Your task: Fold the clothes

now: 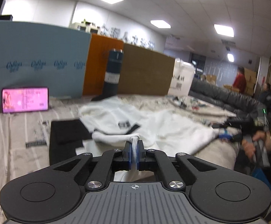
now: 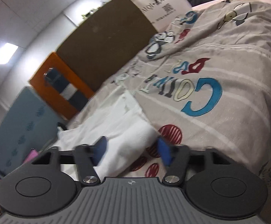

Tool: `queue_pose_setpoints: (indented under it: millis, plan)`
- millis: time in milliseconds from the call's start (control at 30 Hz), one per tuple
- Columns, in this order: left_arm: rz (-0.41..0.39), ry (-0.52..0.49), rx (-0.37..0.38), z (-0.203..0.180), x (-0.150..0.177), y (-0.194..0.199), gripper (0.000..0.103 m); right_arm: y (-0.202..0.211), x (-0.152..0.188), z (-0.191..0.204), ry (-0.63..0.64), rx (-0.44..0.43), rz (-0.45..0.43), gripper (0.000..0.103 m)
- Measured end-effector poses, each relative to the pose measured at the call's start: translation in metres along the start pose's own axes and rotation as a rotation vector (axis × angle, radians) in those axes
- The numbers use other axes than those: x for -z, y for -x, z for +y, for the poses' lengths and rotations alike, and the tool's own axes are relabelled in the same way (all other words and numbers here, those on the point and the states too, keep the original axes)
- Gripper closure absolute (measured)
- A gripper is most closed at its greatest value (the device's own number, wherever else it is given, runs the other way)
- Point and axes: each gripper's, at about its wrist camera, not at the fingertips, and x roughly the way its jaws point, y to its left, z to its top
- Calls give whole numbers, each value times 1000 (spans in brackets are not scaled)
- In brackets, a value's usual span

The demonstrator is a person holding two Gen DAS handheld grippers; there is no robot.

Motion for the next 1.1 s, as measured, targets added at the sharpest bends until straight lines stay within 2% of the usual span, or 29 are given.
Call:
queue_pose_setpoints:
  millis: [67, 167, 267, 367, 500, 533, 567, 600, 633, 667, 700, 733, 767, 833, 933, 1100]
  plan:
    - [37, 22, 3, 2, 9, -2, 100, 3, -1, -1, 11, 3, -15, 98]
    - [77, 31, -14, 4, 20, -1, 100, 7, -3, -3, 29, 9, -37, 100]
    - [112, 24, -65, 10, 22, -6, 99, 10, -4, -5, 47, 15, -58, 100]
    - [156, -33, -95, 4, 25, -14, 98, 3, -3, -5, 82, 53, -46, 100]
    - [137, -104, -125, -3, 19, -8, 91, 1, 0, -6, 155, 108, -52, 99]
    - [130, -121, -132, -4, 18, -6, 84, 3, 0, -4, 183, 115, -58, 98]
    - [123, -137, -139, -6, 16, -4, 79, 5, 0, -1, 213, 126, -67, 93]
    - [103, -143, -146, -7, 12, -2, 65, 9, 1, 4, 259, 156, -92, 88]
    - [74, -140, -152, -7, 7, 0, 52, 13, 2, 10, 308, 191, -124, 70]
    - [44, -137, -159, -7, 2, 2, 47, 17, 3, 16, 358, 221, -155, 56]
    - [26, -147, -167, -9, -3, 1, 44, 19, 4, 22, 408, 222, -181, 55]
    - [15, -166, -175, -12, -7, -2, 43, 21, 5, 28, 457, 220, -202, 52]
    - [15, -183, -182, -14, -11, -7, 43, 19, 6, 33, 493, 209, -197, 45]
    - [30, -210, -191, -16, -16, -19, 43, 6, 8, 39, 532, 200, -162, 38]
    - [37, -213, -196, -12, -23, -30, 43, -12, 11, 48, 590, 188, -109, 38]
    - [-13, -240, -233, -1, -56, -28, 42, -43, 13, 57, 669, 190, -8, 36]
